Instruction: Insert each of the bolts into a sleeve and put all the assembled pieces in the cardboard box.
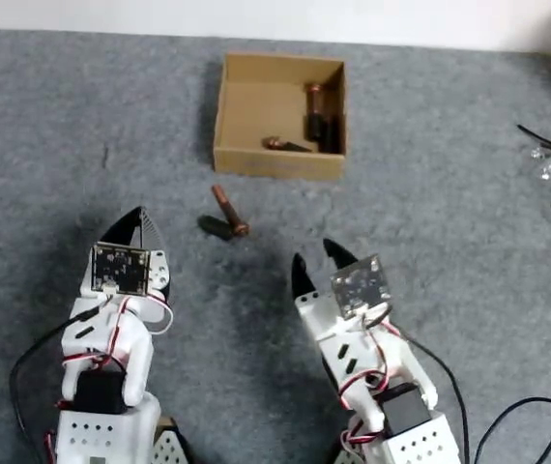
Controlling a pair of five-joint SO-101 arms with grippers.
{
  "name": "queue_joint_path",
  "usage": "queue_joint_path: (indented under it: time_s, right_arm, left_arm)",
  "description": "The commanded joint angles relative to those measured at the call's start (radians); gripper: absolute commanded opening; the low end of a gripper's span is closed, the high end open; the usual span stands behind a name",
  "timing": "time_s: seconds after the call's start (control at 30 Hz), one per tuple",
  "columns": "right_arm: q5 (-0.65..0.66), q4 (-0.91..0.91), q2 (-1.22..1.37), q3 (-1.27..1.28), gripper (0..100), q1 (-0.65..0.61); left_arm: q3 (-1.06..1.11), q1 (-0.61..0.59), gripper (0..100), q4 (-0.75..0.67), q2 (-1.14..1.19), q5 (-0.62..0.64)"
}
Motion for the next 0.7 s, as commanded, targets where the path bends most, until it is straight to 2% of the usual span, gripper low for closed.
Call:
queue_joint_path:
  time_s: [0.0,0.1,0.4,0.67]
  right_arm:
    - [0.028,0.012,0.007,-0.038,15.7,-0.01]
    - [0.064,0.038,0.148,-0.119,15.7,-0.022]
    - [0.075,-0.038,0.94,-0.602,15.9,-0.147]
    - [0.083,-0.054,1.426,-0.997,15.9,-0.156]
  left_arm:
    - [0.021,0.013,1,0.005,0.002,-0.005]
    - [0.021,0.012,1,0.002,0.002,-0.005]
    - [0.021,-0.03,1,0.0,0.002,0.0]
    - [0.021,-0.039,1,0.0,0.002,0.002]
